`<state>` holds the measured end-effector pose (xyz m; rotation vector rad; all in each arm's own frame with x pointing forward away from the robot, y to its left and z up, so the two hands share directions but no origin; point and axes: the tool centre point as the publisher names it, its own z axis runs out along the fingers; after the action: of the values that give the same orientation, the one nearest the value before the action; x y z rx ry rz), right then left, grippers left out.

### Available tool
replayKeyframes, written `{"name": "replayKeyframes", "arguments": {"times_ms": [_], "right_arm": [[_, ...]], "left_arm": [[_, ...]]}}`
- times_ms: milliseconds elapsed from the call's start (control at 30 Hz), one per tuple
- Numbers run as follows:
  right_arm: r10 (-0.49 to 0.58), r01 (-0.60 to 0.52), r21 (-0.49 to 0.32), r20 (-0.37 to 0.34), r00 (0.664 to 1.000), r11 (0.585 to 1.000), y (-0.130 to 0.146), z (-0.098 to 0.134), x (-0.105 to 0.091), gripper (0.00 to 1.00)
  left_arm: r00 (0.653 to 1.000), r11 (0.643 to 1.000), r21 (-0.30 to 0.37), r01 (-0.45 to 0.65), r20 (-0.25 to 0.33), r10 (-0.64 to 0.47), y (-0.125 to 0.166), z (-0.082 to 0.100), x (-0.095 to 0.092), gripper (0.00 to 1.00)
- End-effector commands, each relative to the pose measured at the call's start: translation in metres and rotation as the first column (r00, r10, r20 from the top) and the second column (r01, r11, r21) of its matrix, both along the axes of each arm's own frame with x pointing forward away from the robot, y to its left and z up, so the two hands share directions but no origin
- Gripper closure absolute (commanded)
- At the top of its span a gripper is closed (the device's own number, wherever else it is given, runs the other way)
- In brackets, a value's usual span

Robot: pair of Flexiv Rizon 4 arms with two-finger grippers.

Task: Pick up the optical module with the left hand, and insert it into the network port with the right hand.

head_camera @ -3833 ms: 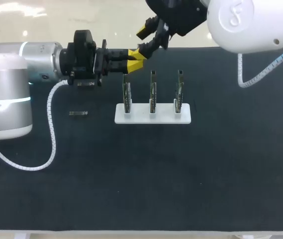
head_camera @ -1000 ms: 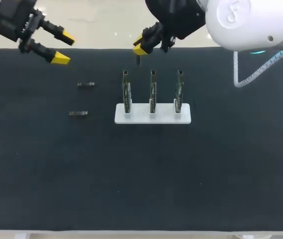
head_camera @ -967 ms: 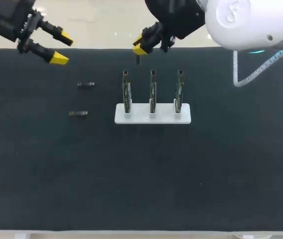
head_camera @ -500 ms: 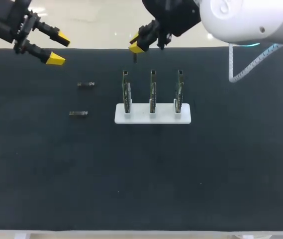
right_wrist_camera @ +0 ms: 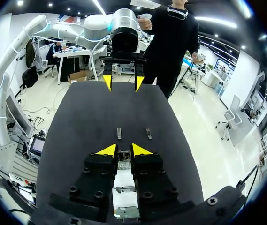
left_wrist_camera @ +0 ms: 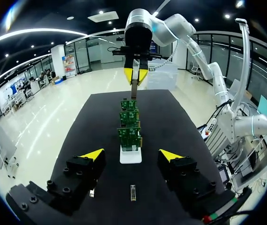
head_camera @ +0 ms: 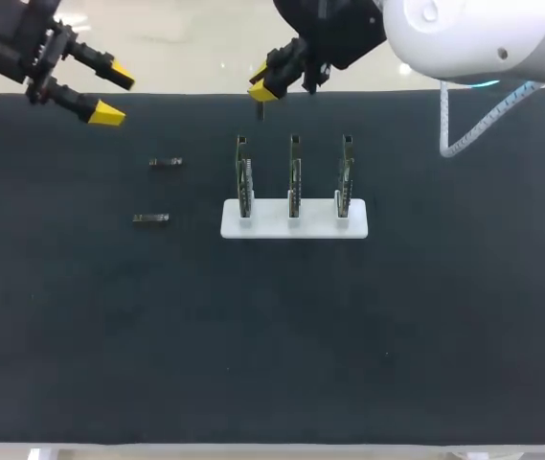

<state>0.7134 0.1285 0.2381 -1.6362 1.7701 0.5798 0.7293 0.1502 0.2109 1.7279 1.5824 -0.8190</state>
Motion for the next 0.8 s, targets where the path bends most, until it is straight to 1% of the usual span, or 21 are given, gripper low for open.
{"name": "replayKeyframes", "arguments": {"times_ms": [33,133,400,500,800], "right_arm": [[0.003,-0.003,-0.003,-0.001,1.000,1.000,0.000,0.000,0.002,1.00],[0.013,-0.012,-0.026,0.026,1.000,1.000,0.006,-0.003,0.006,1.00],[0.020,-0.021,-0.010,-0.002,1.000,1.000,0.021,-0.012,0.013,1.00],[0.018,-0.018,-0.001,0.006,1.000,1.000,0.026,-0.017,0.015,1.00],[0.013,-0.012,0.028,-0.010,1.000,1.000,0.035,-0.032,0.022,1.00]], "left_arm": [[1.000,1.000,0.003,-0.001,0.001,0.001,0.000,0.000,0.000,0.00],[1.000,1.000,0.003,-0.001,0.001,0.001,0.000,0.000,0.000,0.00],[1.000,1.000,0.003,-0.001,0.001,0.001,0.000,0.000,0.000,0.00],[1.000,1.000,0.003,-0.001,0.001,0.001,0.000,0.000,0.000,0.00],[1.000,1.000,0.003,-0.001,0.001,0.001,0.000,0.000,0.000,0.00]]}}
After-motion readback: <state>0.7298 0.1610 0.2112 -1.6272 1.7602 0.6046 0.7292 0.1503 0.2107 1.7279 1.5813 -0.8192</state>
